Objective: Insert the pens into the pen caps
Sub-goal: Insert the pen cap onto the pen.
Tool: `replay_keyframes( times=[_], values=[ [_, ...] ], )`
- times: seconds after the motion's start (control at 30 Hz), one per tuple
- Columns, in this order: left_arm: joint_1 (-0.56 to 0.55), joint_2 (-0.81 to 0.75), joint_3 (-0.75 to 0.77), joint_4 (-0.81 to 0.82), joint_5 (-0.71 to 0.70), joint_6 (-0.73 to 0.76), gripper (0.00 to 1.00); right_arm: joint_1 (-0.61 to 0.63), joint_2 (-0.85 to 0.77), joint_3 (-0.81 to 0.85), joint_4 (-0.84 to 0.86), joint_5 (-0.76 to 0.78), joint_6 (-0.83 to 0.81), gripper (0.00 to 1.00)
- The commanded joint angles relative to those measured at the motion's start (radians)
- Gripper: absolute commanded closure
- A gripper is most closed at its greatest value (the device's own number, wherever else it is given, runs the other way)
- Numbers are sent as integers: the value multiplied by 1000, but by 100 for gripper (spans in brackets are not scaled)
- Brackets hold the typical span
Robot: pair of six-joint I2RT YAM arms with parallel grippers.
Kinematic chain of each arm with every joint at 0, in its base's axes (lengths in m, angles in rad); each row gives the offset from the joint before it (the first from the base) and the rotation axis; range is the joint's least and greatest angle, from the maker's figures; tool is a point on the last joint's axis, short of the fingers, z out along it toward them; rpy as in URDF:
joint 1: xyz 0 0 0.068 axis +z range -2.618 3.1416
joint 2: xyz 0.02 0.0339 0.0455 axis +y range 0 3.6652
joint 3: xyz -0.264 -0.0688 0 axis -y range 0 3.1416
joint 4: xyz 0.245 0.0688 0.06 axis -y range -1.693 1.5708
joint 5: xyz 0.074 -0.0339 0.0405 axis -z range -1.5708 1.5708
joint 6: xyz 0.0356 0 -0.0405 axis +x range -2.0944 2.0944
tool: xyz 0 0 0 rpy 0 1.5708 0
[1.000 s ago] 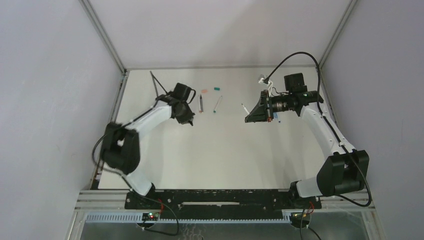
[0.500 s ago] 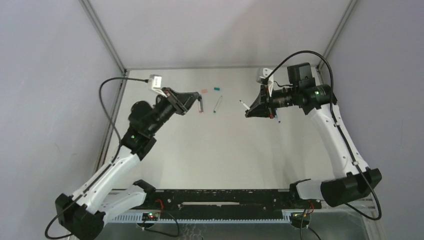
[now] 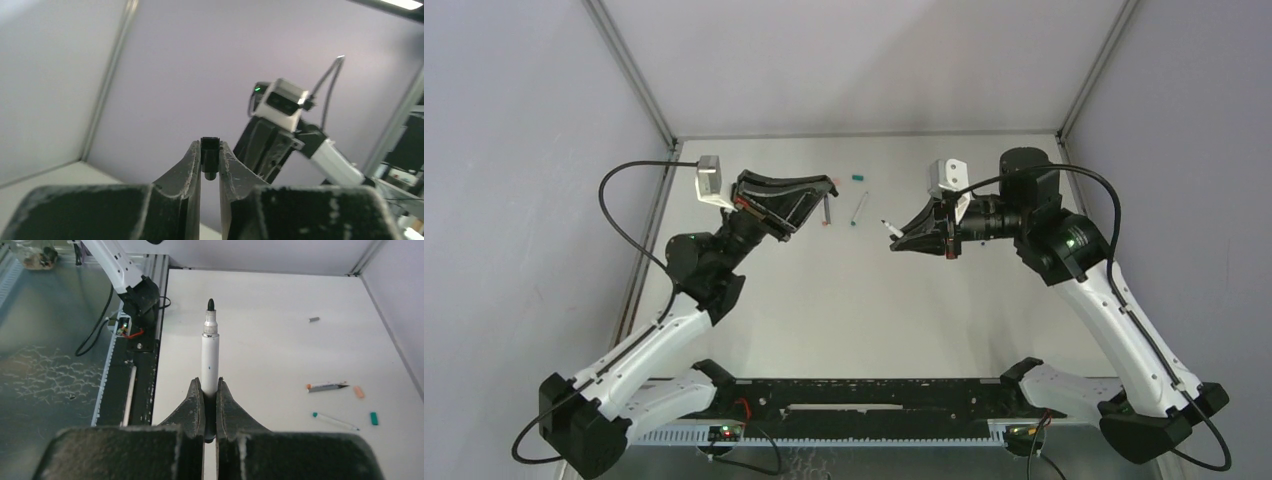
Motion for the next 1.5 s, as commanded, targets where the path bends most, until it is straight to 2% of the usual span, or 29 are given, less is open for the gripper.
replay_keyframes(
  times=[0.0,0.33,0.7,1.47],
  values=[
    [-36,38,-9,259,43,-94,100,12,-27,-46,172,6,187,100],
    [-131,139,51,333,57,-73,100,13,-44,-117,345,-124,408,100],
    [-160,193,80,377,70,-85,100,15,-69,-184,433,-107,531,100],
    [-182,208,94,384,76,-87,100,36,-60,-204,437,-50,555,100]
  ],
)
